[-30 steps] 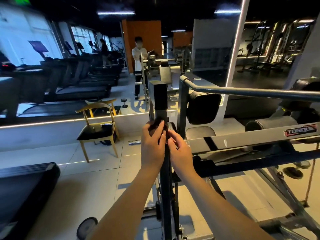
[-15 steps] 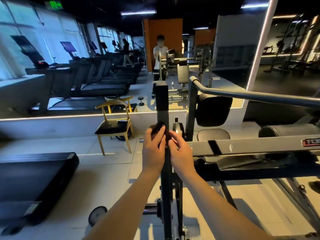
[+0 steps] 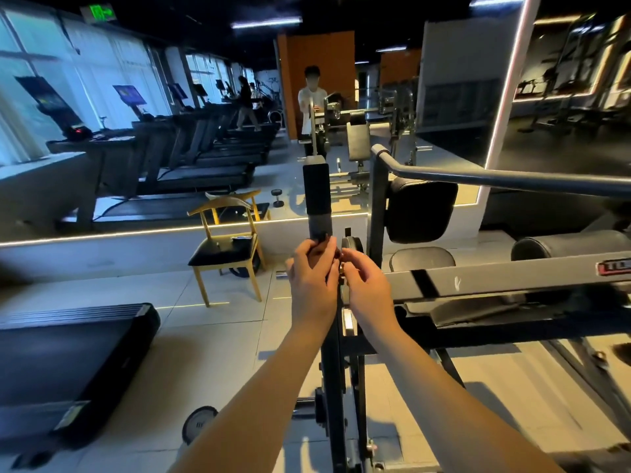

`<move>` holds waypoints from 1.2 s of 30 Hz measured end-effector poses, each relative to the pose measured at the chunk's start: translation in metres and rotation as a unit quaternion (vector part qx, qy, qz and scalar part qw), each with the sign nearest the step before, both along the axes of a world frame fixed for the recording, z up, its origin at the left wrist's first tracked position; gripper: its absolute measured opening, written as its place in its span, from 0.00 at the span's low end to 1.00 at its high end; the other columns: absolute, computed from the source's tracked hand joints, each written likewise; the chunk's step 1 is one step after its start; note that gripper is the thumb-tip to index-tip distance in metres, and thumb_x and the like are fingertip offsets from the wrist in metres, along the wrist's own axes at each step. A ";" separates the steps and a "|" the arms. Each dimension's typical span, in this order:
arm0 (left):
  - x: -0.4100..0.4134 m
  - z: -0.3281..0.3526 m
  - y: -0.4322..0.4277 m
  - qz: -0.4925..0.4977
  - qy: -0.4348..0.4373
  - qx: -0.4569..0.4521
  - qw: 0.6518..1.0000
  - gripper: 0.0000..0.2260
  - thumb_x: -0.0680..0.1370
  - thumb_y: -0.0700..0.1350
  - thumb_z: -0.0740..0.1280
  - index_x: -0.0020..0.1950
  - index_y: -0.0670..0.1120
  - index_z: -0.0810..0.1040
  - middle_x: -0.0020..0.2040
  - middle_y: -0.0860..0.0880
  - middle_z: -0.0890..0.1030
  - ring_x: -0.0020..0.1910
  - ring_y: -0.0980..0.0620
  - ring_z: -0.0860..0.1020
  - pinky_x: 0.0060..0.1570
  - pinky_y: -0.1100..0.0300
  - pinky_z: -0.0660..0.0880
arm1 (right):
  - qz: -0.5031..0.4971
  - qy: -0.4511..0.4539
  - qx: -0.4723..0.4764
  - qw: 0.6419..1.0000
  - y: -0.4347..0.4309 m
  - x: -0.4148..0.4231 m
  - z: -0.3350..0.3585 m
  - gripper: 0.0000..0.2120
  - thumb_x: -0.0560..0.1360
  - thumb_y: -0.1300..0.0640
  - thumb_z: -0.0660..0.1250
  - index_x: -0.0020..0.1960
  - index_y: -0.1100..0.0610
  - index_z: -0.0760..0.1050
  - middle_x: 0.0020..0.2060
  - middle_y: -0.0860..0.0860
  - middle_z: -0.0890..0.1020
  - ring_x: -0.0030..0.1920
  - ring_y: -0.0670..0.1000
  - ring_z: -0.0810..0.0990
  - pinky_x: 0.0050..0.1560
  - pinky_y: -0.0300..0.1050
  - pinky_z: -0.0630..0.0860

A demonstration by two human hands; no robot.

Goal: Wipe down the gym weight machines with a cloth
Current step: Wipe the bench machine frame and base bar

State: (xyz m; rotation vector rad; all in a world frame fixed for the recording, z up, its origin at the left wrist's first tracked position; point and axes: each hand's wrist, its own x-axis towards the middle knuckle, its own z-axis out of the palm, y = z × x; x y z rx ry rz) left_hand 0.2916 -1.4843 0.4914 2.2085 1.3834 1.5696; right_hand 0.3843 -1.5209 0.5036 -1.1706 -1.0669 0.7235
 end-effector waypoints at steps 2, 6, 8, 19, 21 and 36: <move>-0.007 -0.018 -0.003 -0.010 0.013 -0.002 1.000 0.20 0.82 0.43 0.66 0.74 0.50 0.74 0.70 0.49 0.66 0.67 0.48 0.67 0.64 0.71 0.60 | -0.008 -0.005 -0.004 1.000 0.000 0.001 -0.003 0.12 0.85 0.56 0.59 0.63 0.44 0.76 0.54 0.37 0.80 0.56 0.36 0.78 0.49 0.28 0.76; -0.014 -0.040 -0.006 -0.025 0.009 -0.047 0.999 0.20 0.81 0.44 0.66 0.74 0.51 0.74 0.70 0.50 0.65 0.69 0.49 0.68 0.68 0.63 0.66 | 0.014 -0.023 -0.023 0.999 0.004 0.007 -0.017 0.15 0.85 0.56 0.58 0.68 0.49 0.77 0.58 0.40 0.81 0.60 0.39 0.78 0.62 0.40 0.78; -0.010 -0.035 -0.005 -0.028 -0.006 -0.053 0.998 0.19 0.82 0.44 0.66 0.73 0.51 0.74 0.70 0.50 0.66 0.69 0.50 0.68 0.69 0.59 0.70 | 0.023 -0.032 -0.023 0.999 0.008 0.011 -0.021 0.14 0.85 0.55 0.59 0.67 0.48 0.77 0.57 0.40 0.82 0.60 0.40 0.78 0.64 0.46 0.78; 0.044 -0.026 -0.013 0.124 -0.063 -0.024 0.990 0.25 0.81 0.59 0.53 0.73 0.51 0.75 0.73 0.50 0.68 0.71 0.57 0.62 0.63 0.73 0.66 | 0.149 -0.053 -0.002 0.987 0.024 0.044 -0.027 0.14 0.83 0.57 0.60 0.64 0.48 0.79 0.56 0.42 0.83 0.59 0.43 0.80 0.63 0.54 0.79; 0.045 -0.042 -0.022 0.137 -0.077 -0.064 0.986 0.22 0.82 0.56 0.56 0.74 0.53 0.73 0.74 0.51 0.67 0.68 0.68 0.60 0.60 0.81 0.62 | 0.176 -0.053 -0.019 0.983 0.021 0.049 -0.029 0.14 0.84 0.57 0.60 0.64 0.46 0.79 0.56 0.40 0.83 0.59 0.41 0.80 0.63 0.49 0.79; 0.060 -0.074 -0.048 0.151 -0.132 -0.147 0.969 0.22 0.84 0.44 0.62 0.76 0.59 0.64 0.78 0.56 0.66 0.76 0.53 0.67 0.69 0.65 0.68 | 0.233 -0.064 -0.051 0.969 0.011 0.058 -0.045 0.14 0.83 0.57 0.61 0.64 0.45 0.79 0.57 0.40 0.82 0.59 0.40 0.79 0.65 0.50 0.77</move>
